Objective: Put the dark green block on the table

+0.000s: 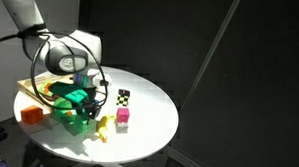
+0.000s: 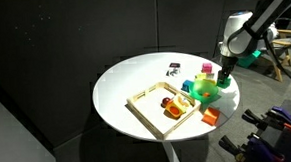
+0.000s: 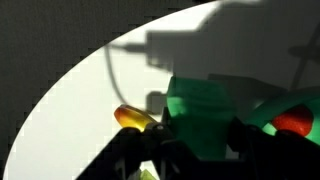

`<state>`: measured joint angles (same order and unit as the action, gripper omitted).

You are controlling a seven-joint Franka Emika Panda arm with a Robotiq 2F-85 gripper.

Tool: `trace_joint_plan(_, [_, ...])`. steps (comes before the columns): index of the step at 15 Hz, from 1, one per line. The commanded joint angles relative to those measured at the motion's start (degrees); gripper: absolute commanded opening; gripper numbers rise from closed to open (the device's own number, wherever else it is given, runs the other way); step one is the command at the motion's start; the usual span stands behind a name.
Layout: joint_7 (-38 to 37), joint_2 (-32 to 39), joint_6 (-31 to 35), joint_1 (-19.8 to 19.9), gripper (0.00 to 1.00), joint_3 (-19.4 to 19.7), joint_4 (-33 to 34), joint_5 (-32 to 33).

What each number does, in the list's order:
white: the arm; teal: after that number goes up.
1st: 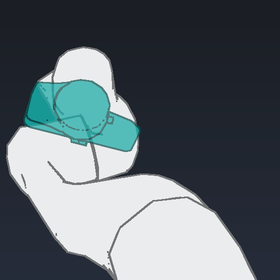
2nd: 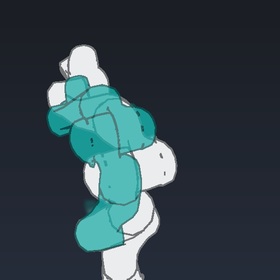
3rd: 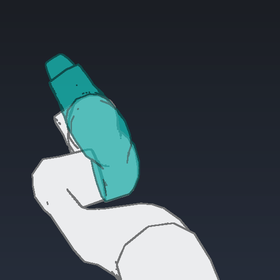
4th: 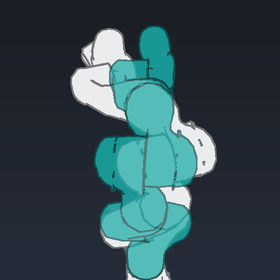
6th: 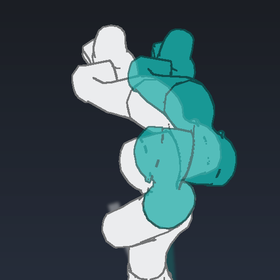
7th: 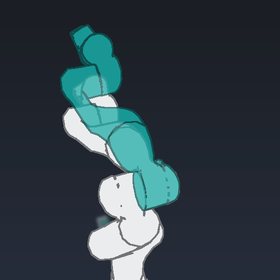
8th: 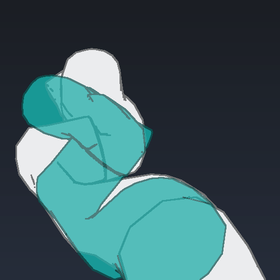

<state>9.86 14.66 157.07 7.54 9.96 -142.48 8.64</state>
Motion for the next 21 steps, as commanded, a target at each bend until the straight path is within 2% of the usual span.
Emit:
trace_joint_plan(1, [-0.5,0.5,0.7,0.3,0.25,0.0,0.4,1.0])
trace_joint_plan(14, [-0.4,0.7,0.1,0.3,0.25,-0.1,0.6,0.7])
trace_joint_plan(15, [-0.3,1.3,-0.1,0.4,0.50,-0.4,0.3,0.3])
trace_joint_plan(21, [-0.3,1.3,-0.1,0.4,0.50,-0.4,0.4,0.3])
